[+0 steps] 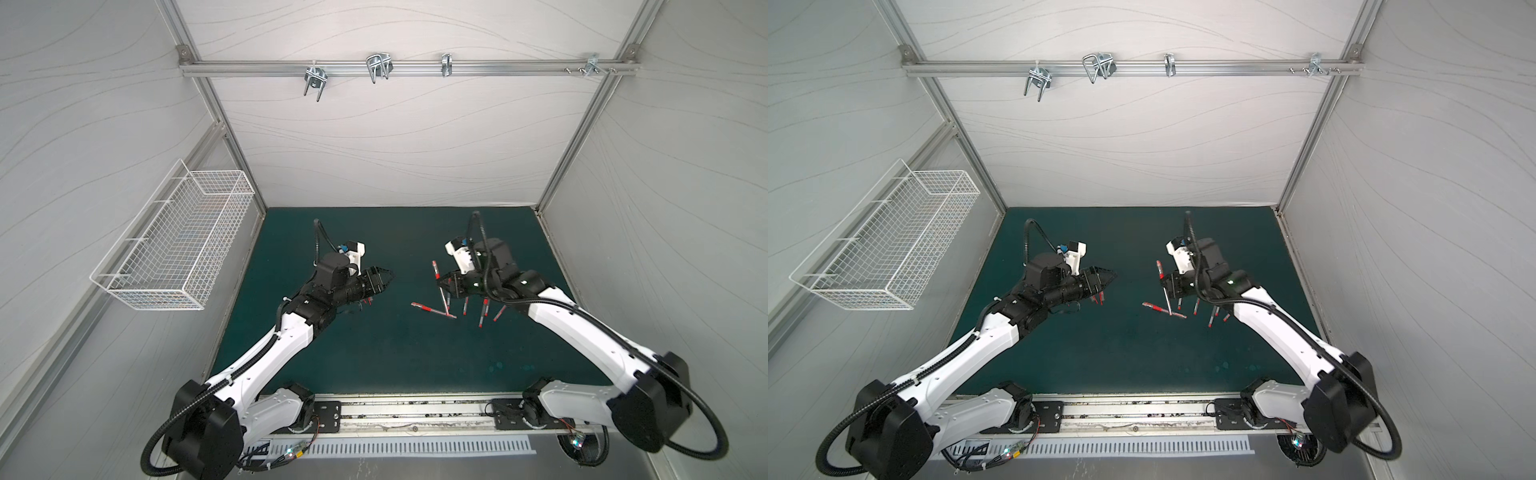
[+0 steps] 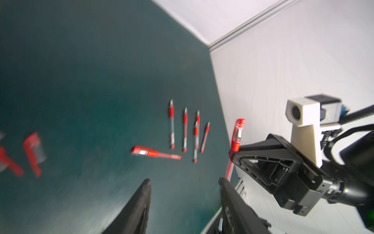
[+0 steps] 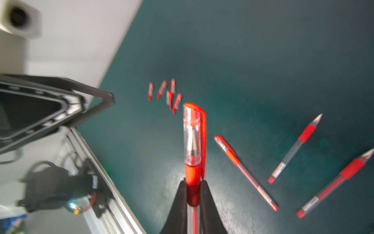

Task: Remove pen caps from pens
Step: Pass the pen.

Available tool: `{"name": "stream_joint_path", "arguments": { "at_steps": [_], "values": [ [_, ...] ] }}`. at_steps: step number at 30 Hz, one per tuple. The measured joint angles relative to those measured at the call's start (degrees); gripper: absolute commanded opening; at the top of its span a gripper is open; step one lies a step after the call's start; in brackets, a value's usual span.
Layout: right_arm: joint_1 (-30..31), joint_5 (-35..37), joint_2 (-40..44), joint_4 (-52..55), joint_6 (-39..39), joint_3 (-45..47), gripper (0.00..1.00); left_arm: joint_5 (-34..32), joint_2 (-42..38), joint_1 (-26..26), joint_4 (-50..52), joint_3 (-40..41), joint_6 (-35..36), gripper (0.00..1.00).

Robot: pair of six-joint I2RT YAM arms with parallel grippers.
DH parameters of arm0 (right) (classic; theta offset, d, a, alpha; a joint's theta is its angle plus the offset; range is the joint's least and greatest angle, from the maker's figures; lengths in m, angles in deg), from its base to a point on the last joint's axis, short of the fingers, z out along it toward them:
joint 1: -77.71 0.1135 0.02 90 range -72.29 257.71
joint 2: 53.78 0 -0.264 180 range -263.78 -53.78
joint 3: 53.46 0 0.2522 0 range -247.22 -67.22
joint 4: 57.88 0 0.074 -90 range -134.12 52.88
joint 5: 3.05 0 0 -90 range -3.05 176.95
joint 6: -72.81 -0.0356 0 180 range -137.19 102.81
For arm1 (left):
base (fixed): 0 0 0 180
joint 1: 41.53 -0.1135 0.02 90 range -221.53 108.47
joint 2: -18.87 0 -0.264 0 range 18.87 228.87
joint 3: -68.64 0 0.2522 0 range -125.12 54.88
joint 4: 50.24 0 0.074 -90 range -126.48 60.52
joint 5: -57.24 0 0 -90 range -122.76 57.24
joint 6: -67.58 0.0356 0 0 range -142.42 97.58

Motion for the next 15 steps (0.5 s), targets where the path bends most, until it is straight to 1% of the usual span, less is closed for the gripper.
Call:
{"name": "stream_joint_path", "arguments": {
  "at_steps": [2, 4, 8, 11, 15],
  "values": [
    [-2.2, -3.9, 2.5, -5.2, -1.4, 4.1, 0.01, 0.2, 1.4, 0.0, -5.7, 0.9, -0.2, 0.56],
    [-2.8, -7.4, 3.6, -10.8, -2.2, 8.5, 0.01, 0.4, 2.4, 0.0, -12.2, 3.0, -0.2, 0.57],
    [-2.6, -12.8, 2.0, -19.3, -3.3, 15.3, 0.00, 2.0, 2.7, 0.0, -21.5, 8.7, 1.2, 0.57],
    [-1.7, -14.5, -0.6, -22.4, -3.5, 16.3, 0.00, 3.3, 2.6, 0.1, -26.3, 12.5, 2.5, 0.57],
    [2.1, -14.8, -1.8, -25.7, -1.6, 16.3, 0.00, 4.6, 2.6, 1.0, -29.5, 14.4, 4.8, 0.57]
  ]
}}
